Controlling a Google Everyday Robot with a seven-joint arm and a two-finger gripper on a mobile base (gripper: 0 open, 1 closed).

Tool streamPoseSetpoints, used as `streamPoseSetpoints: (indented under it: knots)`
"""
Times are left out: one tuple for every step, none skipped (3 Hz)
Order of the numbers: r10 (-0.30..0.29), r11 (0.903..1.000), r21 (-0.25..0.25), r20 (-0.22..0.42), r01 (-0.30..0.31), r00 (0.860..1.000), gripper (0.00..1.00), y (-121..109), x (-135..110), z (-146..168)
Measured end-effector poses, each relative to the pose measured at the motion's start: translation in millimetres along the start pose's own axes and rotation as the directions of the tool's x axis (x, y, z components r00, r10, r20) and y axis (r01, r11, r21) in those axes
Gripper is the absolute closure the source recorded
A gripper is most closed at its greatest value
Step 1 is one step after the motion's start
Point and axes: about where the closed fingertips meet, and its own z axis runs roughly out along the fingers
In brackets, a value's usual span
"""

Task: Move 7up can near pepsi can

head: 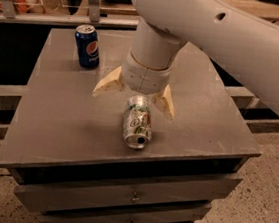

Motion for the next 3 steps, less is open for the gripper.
streamPoseSetpoints:
  knots:
    - [-0.035,0.9984,-0.045,-0.032,0.034,0.999,0.0,-4.3,-3.1,13.8]
    - [-0.076,0.9941,-0.08,-0.029,0.073,0.997,0.18,-4.3,-2.3,23.4]
    - [-0.102,0.9907,-0.092,-0.009,0.1,0.995,0.41,-1.7,-1.6,28.2]
